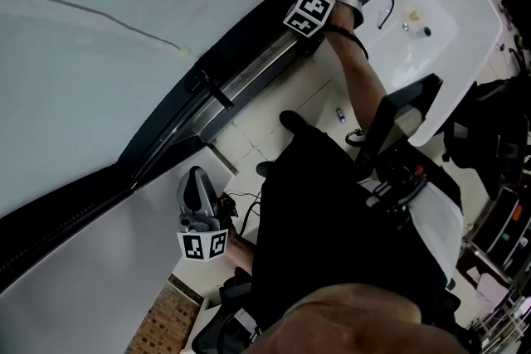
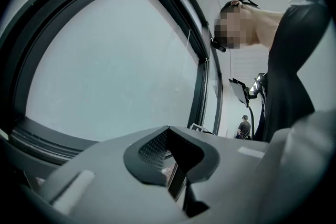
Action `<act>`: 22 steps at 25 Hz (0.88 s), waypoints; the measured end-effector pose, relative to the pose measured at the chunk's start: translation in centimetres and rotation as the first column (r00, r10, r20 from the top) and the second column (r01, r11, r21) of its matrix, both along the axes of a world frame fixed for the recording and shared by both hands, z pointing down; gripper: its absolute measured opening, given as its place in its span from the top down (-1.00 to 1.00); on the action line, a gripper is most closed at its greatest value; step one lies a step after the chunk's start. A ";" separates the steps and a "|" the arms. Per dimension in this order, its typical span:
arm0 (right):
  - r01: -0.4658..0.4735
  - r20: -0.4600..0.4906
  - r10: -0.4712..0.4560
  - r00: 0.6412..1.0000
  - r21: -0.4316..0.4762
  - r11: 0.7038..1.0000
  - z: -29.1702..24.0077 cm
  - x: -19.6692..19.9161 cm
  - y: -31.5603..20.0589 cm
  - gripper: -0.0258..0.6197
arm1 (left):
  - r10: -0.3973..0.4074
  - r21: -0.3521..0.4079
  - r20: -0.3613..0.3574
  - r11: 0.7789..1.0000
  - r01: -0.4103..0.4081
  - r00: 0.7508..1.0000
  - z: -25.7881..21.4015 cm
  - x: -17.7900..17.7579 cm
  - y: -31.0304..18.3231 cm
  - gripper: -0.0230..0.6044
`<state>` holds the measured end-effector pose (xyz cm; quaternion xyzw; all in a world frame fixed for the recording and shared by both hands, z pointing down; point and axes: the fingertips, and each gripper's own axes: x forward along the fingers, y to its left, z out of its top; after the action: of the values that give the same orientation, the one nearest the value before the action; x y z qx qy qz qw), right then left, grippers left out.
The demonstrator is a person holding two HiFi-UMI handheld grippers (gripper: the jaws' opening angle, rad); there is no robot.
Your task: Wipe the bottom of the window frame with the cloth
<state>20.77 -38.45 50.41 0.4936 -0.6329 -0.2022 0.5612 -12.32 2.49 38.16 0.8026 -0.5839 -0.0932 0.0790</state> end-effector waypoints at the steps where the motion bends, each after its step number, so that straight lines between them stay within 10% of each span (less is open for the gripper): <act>1: -0.004 0.008 0.004 1.000 -0.006 1.000 0.1 0.1 0.0 0.75 | -0.004 0.001 -0.002 1.000 0.004 1.000 0.1 -0.1 0.1 0.92; 7: -0.026 -0.006 0.026 1.000 -0.147 0.989 0.9 3.3 5.5 0.72 | -0.013 0.001 -0.001 1.000 0.013 1.000 0.1 -0.9 0.5 0.92; 10: 0.201 0.289 -0.108 0.951 -0.316 0.927 3.0 -1.5 11.9 0.72 | -0.047 -0.014 -0.024 0.999 0.046 0.999 0.7 -1.2 0.5 0.92; 14: 0.598 0.766 -0.111 0.633 -0.393 0.699 5.5 -12.0 22.0 0.72 | -0.050 -0.014 -0.036 0.999 0.050 0.998 0.5 -1.3 -0.1 0.92; 22: 0.956 0.984 -0.095 0.148 -0.118 0.269 -1.7 -28.3 36.2 0.72 | -0.105 0.022 -0.026 0.994 0.106 0.994 -0.9 -2.9 1.7 0.92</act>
<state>-7.49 -2.24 48.75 -0.1026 -0.9688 0.1566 0.1624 -15.21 4.15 37.24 0.7703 -0.6233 -0.1137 0.0719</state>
